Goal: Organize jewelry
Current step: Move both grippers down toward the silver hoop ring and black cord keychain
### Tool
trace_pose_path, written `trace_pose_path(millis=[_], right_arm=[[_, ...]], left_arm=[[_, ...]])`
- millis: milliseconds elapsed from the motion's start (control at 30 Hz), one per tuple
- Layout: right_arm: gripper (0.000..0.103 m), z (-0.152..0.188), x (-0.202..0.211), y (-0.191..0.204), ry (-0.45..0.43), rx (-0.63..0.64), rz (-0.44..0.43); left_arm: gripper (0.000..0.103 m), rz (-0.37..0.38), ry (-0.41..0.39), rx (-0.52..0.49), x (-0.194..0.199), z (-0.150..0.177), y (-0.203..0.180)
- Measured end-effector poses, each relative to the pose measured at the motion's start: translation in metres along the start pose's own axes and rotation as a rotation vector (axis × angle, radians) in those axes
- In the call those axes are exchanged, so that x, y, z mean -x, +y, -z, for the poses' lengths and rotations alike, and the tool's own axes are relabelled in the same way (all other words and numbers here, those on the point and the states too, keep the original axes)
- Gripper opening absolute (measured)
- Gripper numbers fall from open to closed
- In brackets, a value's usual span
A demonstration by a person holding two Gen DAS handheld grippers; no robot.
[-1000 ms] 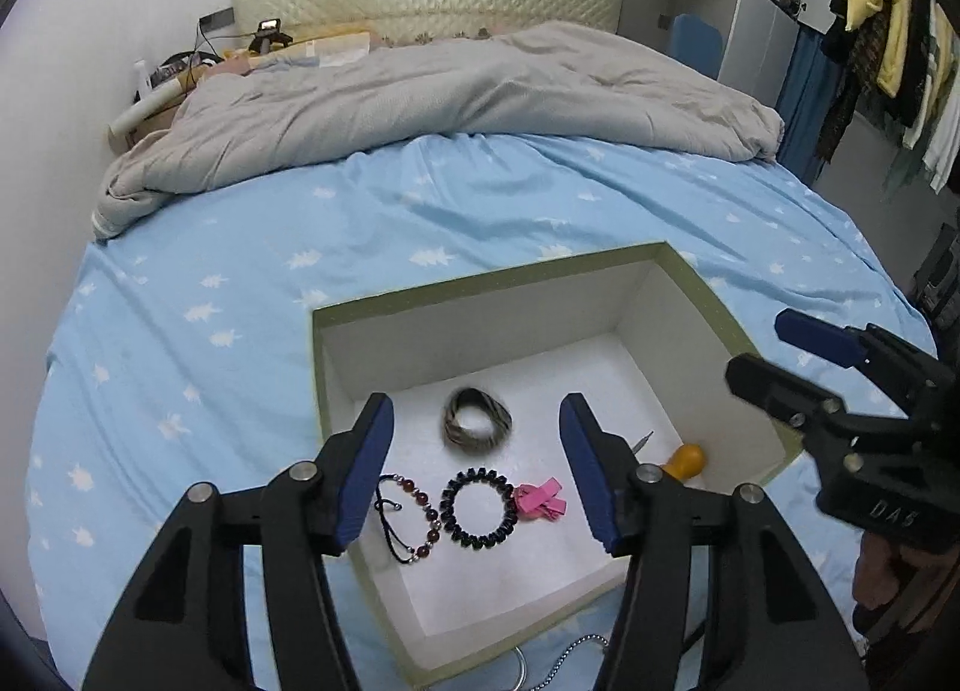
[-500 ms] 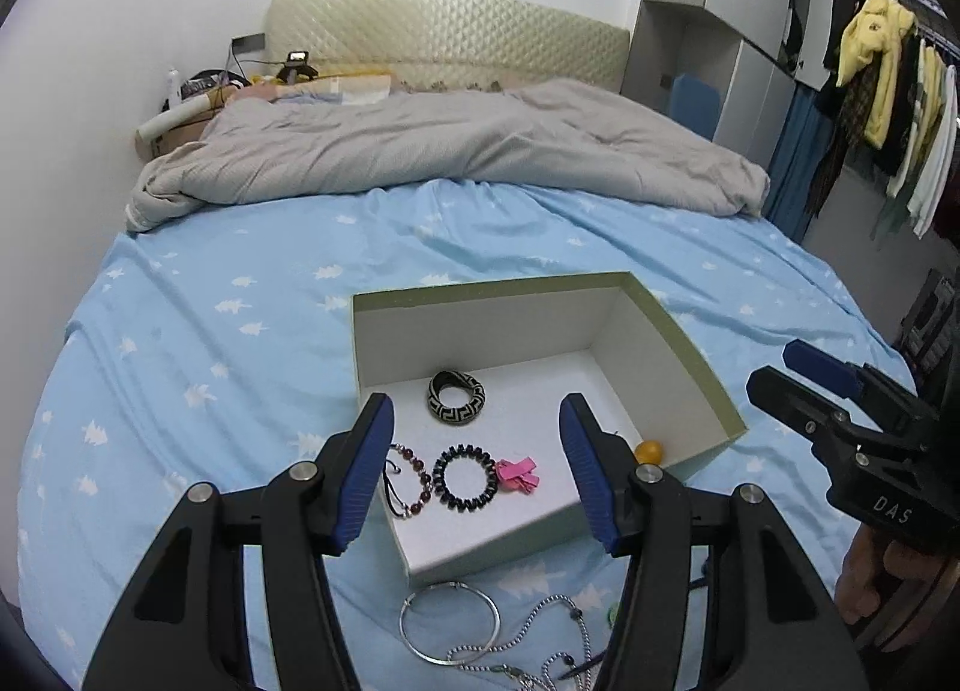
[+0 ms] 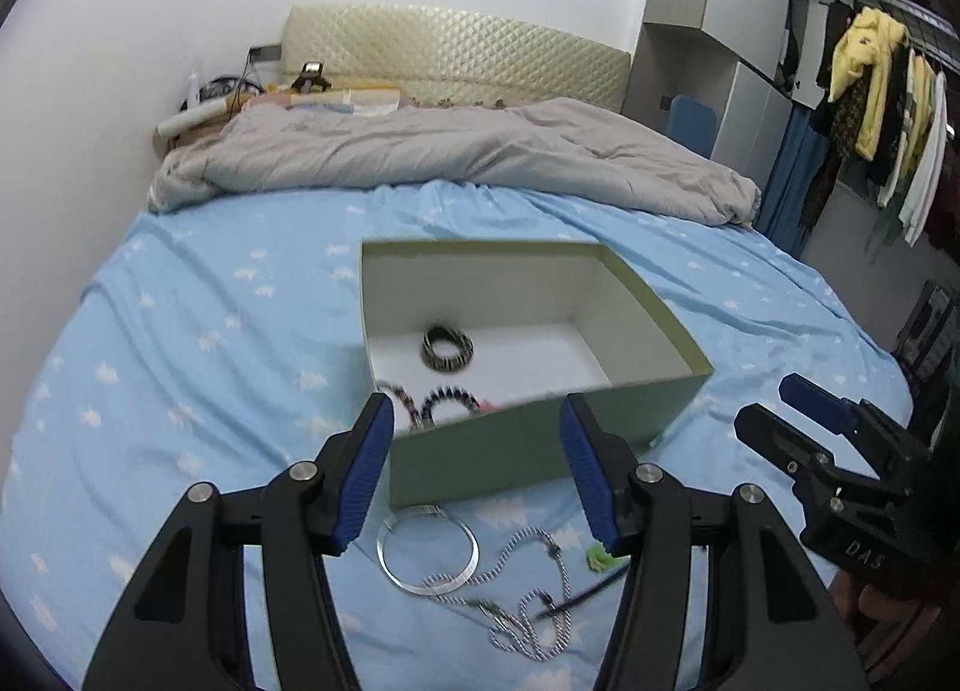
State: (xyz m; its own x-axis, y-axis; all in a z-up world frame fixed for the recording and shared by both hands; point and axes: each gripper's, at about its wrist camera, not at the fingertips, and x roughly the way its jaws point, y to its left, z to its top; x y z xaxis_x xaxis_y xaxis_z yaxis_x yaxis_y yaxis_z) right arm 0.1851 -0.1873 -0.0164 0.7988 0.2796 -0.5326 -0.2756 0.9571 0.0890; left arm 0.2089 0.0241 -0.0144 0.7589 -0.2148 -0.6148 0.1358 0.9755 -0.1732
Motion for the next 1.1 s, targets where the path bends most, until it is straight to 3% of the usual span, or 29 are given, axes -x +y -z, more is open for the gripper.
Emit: trace_pose_path(millis=[333,667,1100], right_arm=[[0.066,0.042,0.032,0.002,-0.018,-0.061,-0.015],[0.066,0.081,0.047,0.003,0.06,-0.104,0.033],[0.066,0.106,0.022,-0.013,0.194,-0.22,0.073]], left_arm=[[0.058,-0.013,-0.003,-0.009,0.013,0.037,-0.01],[0.058,-0.023,0.094,0.005,0.015,0.078,-0.007],[0.058,-0.051,0.169,0.058,-0.014,0.076,0.015]])
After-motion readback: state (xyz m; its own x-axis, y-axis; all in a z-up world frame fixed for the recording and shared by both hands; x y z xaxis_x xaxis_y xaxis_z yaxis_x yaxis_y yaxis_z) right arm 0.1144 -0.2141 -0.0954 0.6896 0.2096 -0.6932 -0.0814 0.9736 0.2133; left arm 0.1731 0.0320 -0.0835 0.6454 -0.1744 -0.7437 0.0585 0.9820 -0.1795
